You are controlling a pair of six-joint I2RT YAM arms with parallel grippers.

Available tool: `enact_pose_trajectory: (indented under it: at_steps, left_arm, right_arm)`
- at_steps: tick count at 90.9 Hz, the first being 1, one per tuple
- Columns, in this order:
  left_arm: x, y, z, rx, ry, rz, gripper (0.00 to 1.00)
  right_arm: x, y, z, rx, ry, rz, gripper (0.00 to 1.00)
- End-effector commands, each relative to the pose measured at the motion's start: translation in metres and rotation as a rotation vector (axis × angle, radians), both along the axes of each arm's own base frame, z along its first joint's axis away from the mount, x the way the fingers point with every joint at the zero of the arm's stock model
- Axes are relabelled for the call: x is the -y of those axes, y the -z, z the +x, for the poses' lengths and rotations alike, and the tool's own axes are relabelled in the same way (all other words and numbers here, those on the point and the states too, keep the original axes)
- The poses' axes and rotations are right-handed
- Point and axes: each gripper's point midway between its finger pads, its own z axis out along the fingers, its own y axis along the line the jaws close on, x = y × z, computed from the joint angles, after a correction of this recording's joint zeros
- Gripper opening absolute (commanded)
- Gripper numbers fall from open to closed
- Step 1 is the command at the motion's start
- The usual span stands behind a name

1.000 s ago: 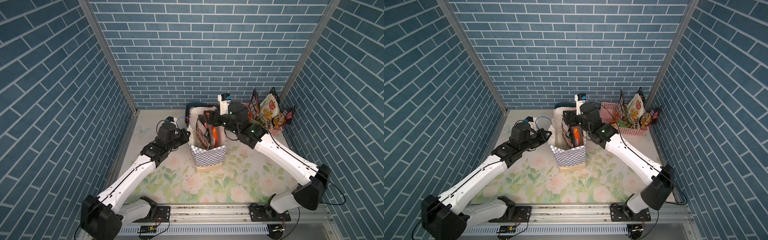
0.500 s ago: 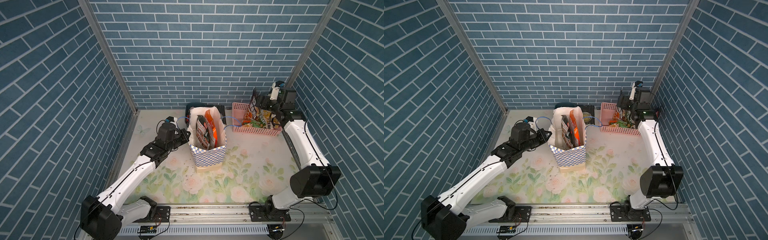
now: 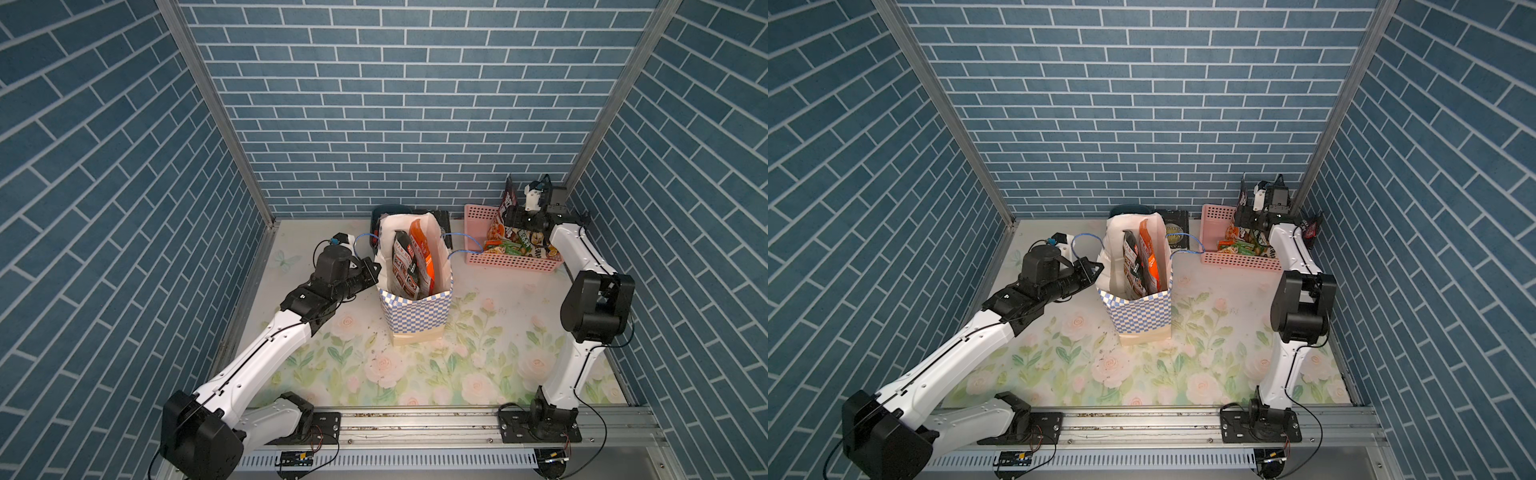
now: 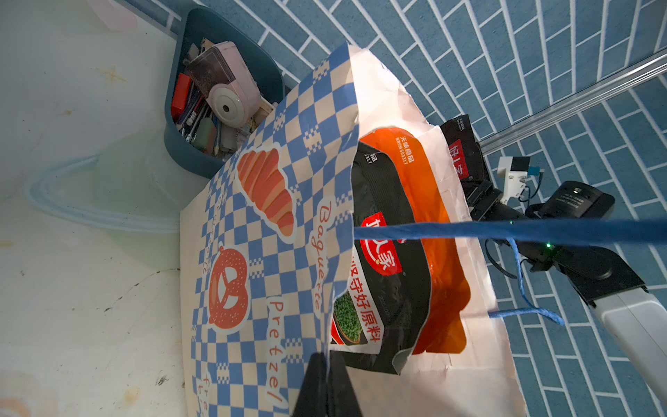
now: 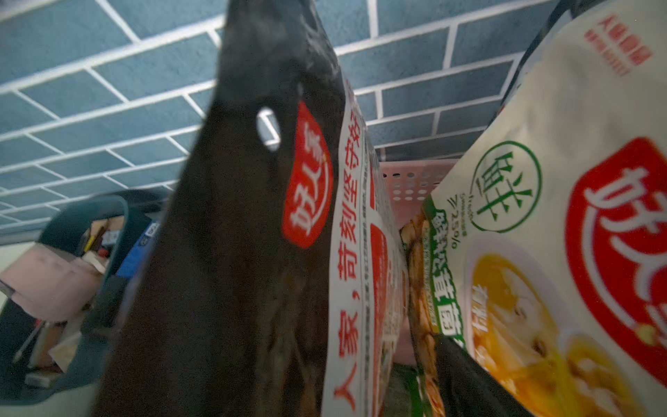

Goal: Place the condiment packets inside the bag
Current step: Pick up the condiment packet from the storage box.

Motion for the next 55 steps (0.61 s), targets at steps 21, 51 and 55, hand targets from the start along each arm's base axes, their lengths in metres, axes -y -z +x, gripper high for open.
enact_pose_trajectory:
  at_steps: [21,51,55]
  left_arm:
    - [0.007,-0.003,0.001,0.009,0.03,0.009,0.0]
    - [0.005,-0.004,0.0,0.014,0.025,0.01,0.0]
    - [0.005,-0.004,-0.001,0.016,0.024,0.009,0.0]
  right_arm:
    - [0.017,-0.011,0.026,0.042,0.067,-0.051,0.0]
    - [0.011,-0.136,0.003,0.323,0.059,-0.12,0.0]
    - [0.004,-0.156,-0.004,0.364,0.046,-0.125,0.0]
